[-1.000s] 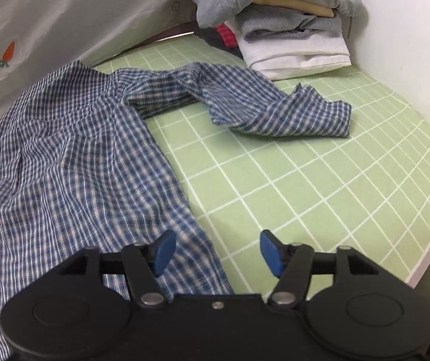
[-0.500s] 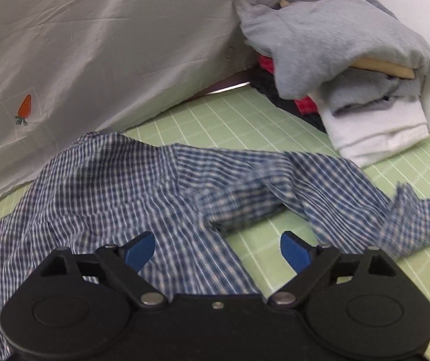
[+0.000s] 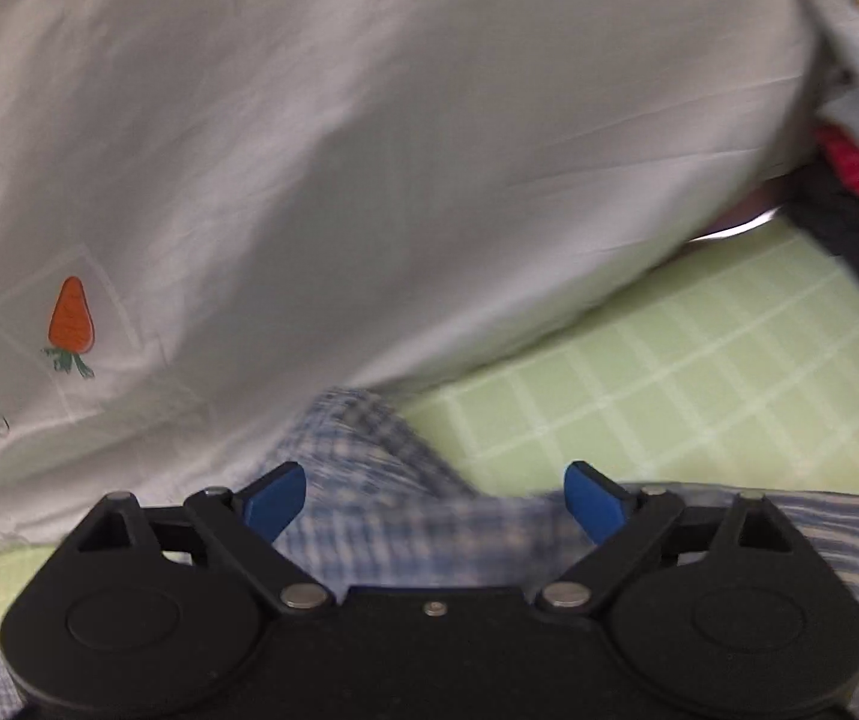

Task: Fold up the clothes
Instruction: 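Grasp a sleeve cuff with the left gripper while the right gripper grasps the shirt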

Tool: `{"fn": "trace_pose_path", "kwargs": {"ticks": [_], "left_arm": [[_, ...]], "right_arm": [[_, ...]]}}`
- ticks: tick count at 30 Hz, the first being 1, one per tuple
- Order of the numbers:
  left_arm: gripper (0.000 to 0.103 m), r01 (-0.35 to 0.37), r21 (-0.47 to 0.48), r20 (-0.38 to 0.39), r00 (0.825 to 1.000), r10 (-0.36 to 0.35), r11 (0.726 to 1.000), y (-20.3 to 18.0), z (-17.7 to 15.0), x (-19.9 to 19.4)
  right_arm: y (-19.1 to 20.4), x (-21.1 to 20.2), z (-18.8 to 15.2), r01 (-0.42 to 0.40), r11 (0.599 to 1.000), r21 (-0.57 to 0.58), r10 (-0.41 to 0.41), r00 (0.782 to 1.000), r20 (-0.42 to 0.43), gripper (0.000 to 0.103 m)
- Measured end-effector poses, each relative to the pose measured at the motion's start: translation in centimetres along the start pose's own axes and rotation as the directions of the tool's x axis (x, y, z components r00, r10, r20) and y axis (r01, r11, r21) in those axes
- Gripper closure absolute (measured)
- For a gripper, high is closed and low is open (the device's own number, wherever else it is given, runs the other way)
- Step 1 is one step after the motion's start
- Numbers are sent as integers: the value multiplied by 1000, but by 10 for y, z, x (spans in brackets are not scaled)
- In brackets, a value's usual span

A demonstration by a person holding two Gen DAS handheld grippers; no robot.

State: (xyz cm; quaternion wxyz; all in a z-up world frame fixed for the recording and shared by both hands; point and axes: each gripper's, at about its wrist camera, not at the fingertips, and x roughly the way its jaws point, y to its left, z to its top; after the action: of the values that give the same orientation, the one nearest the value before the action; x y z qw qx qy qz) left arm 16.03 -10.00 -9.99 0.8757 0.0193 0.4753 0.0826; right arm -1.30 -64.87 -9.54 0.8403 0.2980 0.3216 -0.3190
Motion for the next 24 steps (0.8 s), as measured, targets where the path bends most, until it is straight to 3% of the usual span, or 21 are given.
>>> {"fn": "trace_pose_path", "kwargs": {"ticks": [3, 4, 5, 6, 8, 9, 10, 12, 14, 18, 24], "left_arm": [[18, -8, -9, 7, 1000, 8, 1000, 0, 3, 6], [22, -3, -14, 13, 1000, 3, 1000, 1, 2, 5], [32, 3, -18, 19, 1000, -3, 1000, 0, 2, 4], [44, 11, -17, 25, 1000, -11, 1000, -1, 0, 2], [56, 27, -15, 37, 999, -27, 1000, -5, -2, -1], [65, 33, -13, 42, 999, -33, 999, -6, -4, -3], [71, 36, -9, 46, 998, -36, 999, -8, -5, -5], [83, 42, -11, 51, 998, -42, 999, -10, -7, -8], [86, 46, -15, 61, 997, -45, 999, -10, -10, -14], [87, 53, -23, 117, 992, -50, 998, 1, -18, -38], [88, 35, -24, 232, 972, -28, 999, 23, -20, -84]], "right_arm": [[21, 30, 1, 2, 999, -51, -4, 998, -56, 9], [25, 38, -1, -5, 997, -73, -1, 997, -75, 16], [27, 43, -3, -11, 996, -86, 3, 996, -92, 23], [27, 45, -4, -18, 996, -90, 8, 994, -105, 38], [28, 44, -10, -24, 990, -141, 8, 994, -110, 59], [29, 42, -12, -24, 983, -182, 4, 994, -107, 75], [29, 38, -15, -24, 975, -221, 1, 995, -103, 83], [23, 30, -18, -39, 971, -238, 15, 995, -100, 89], [15, 22, -16, -37, 972, -232, 18, 996, -85, 91], [12, 6, -8, -38, 969, -243, 32, 999, -29, 92], [47, -18, 9, -70, 930, -360, 107, 991, 85, 93]]}}
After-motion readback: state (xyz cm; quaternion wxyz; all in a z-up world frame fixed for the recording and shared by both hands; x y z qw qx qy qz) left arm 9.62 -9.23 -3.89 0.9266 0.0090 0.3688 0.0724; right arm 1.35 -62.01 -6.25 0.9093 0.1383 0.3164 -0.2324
